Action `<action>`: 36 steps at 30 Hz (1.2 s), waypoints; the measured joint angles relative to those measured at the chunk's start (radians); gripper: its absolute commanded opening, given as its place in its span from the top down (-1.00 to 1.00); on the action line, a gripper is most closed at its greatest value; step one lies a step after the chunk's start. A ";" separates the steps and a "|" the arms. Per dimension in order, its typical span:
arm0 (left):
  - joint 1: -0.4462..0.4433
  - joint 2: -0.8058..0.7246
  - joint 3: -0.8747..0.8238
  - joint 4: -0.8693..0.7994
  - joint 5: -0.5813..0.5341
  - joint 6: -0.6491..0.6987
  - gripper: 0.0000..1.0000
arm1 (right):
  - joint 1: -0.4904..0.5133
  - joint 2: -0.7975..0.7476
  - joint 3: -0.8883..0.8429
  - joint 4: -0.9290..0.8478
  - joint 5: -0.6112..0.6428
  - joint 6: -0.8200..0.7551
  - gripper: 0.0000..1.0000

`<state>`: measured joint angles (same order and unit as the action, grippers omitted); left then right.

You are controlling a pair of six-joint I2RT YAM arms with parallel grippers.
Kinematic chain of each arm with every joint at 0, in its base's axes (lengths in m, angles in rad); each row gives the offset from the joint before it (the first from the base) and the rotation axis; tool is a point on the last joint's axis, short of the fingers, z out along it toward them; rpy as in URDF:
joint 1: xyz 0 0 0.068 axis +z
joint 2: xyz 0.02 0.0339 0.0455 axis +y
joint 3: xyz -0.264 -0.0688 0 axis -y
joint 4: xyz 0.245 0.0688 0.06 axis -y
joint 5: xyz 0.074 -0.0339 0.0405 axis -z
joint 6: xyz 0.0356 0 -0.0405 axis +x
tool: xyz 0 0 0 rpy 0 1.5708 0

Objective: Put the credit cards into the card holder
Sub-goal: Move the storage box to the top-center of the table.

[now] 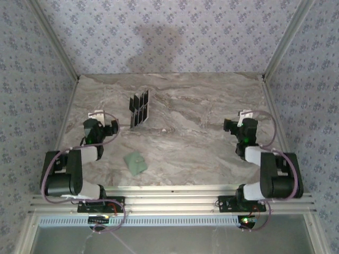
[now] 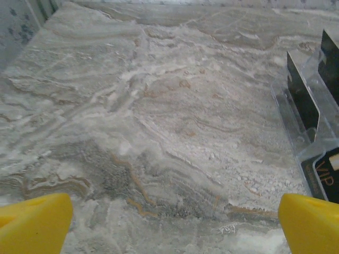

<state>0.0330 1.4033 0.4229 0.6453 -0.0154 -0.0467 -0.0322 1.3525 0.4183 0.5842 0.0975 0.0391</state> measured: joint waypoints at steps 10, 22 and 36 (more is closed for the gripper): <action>0.000 -0.117 0.290 -0.475 -0.015 -0.159 -1.00 | -0.066 -0.357 0.238 -0.584 -0.094 0.368 -1.00; -0.111 -0.118 0.391 -0.771 0.098 -0.361 -1.00 | 0.383 -0.389 0.239 -0.891 -0.225 0.494 -0.92; -0.125 0.158 0.452 -0.668 0.234 -0.463 -1.00 | 0.720 0.088 0.568 -0.885 -0.142 0.534 -0.89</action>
<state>-0.0921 1.5608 0.8753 -0.0231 0.2184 -0.5102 0.6880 1.4406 0.9863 -0.3008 -0.0441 0.5732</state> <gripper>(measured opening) 0.997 0.953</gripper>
